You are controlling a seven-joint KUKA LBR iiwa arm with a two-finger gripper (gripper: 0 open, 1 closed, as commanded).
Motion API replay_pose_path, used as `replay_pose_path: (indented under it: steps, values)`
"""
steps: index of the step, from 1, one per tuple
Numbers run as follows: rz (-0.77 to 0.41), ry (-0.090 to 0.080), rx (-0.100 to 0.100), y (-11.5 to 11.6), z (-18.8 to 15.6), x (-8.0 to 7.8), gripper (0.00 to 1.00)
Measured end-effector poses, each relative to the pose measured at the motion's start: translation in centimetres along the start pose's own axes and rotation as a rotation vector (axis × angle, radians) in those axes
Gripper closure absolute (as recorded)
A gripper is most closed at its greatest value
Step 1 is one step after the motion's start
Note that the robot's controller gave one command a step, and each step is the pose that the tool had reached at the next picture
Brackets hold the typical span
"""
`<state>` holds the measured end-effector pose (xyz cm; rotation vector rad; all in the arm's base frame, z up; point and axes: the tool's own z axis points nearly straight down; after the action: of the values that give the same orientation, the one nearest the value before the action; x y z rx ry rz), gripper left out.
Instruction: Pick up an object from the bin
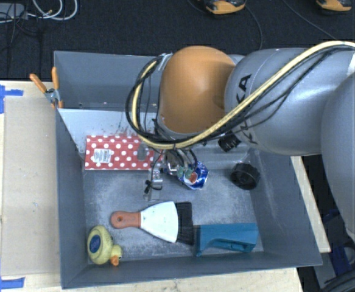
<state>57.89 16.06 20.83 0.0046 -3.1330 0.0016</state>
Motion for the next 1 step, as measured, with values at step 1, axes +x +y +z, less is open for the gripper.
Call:
replay_pose_path:
  steps: [1]
  values:
    - [0.004, -0.007, -0.001, -0.09, -0.48, -0.16, 0.00]
